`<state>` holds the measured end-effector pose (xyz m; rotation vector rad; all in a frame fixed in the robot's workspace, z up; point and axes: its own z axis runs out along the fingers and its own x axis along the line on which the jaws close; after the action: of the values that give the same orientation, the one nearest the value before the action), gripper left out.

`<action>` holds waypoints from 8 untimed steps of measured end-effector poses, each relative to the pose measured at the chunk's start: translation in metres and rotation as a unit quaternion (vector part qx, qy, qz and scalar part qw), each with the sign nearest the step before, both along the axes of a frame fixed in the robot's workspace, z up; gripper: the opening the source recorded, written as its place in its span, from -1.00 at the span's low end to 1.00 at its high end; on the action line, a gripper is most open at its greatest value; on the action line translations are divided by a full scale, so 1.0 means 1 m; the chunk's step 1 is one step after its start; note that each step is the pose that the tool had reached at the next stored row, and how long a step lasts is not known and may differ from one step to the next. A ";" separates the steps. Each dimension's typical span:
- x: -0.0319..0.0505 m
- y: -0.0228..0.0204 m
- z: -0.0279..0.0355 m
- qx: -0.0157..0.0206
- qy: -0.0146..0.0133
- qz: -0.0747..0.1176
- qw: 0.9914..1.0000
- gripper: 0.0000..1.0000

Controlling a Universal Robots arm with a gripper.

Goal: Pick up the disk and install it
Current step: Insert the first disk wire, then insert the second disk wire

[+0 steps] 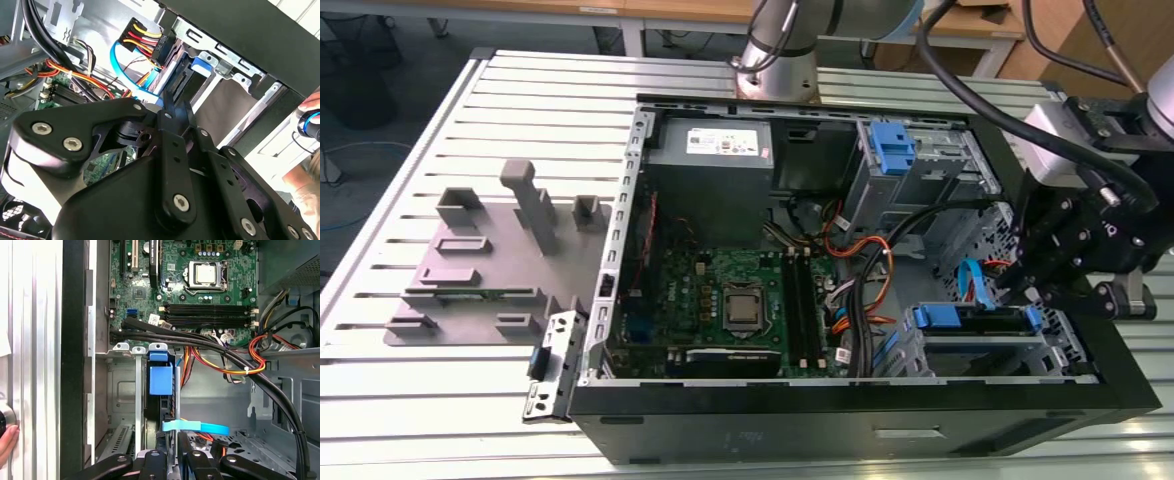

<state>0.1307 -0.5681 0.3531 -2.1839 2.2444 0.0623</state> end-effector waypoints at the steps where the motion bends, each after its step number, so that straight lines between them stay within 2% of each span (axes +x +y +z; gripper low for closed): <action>1: 0.0000 0.0000 0.0006 0.000 0.000 0.000 1.000 -0.53; 8: 0.0000 0.0016 0.0011 0.000 0.000 0.000 1.000 -0.53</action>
<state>0.1307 -0.5665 0.3542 -2.1840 2.2444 0.0622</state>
